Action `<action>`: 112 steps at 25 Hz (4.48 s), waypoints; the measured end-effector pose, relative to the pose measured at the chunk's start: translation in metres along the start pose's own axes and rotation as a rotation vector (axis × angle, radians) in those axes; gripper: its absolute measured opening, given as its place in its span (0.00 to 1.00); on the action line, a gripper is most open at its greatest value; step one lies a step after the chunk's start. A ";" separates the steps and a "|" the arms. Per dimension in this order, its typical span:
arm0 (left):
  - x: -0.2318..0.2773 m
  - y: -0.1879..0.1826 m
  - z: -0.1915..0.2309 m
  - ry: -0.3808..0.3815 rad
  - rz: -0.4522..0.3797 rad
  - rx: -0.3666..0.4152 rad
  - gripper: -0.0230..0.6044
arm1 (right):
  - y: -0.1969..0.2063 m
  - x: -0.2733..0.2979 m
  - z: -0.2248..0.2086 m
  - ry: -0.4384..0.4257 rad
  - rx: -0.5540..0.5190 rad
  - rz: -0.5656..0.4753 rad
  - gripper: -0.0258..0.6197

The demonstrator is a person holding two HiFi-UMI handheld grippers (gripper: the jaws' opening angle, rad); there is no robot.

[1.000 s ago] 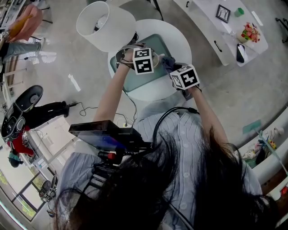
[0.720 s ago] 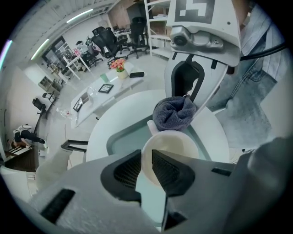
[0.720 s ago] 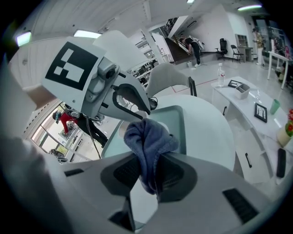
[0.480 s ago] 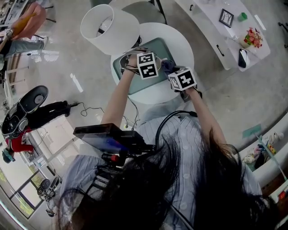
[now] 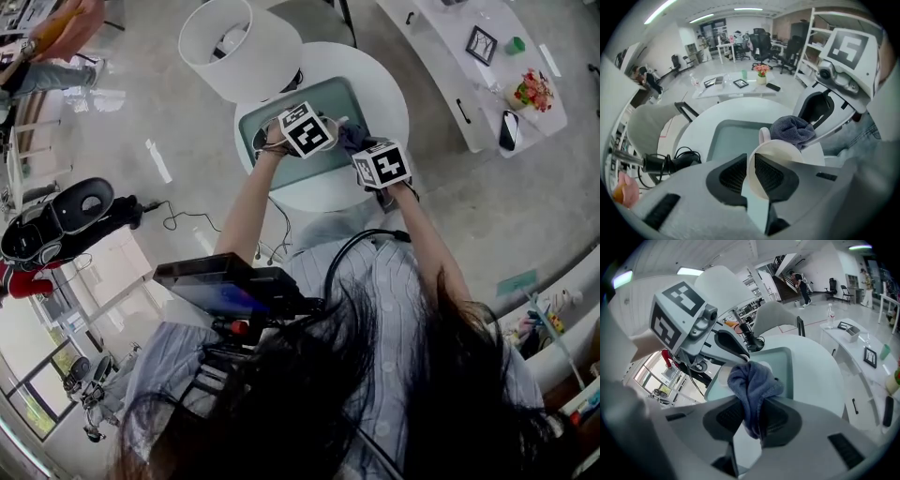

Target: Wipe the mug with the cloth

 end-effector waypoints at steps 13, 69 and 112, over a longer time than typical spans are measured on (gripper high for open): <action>-0.004 0.019 0.010 -0.067 -0.060 -0.429 0.14 | 0.004 0.005 0.008 -0.007 -0.005 0.024 0.19; -0.004 -0.024 -0.012 -0.178 0.052 0.691 0.17 | 0.025 0.012 0.021 -0.043 0.040 0.020 0.19; -0.011 0.012 0.021 -0.194 0.145 -0.692 0.13 | 0.014 0.019 0.029 -0.080 0.006 0.049 0.19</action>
Point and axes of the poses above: the fingertips, and each gripper's own axes: x forward along the fingers, z to its left, y out of its underside, the point moved 10 cm from there along -x, backward along the fingers, and after that the axes turned 6 degrees about -y, right-handed, at the moved point
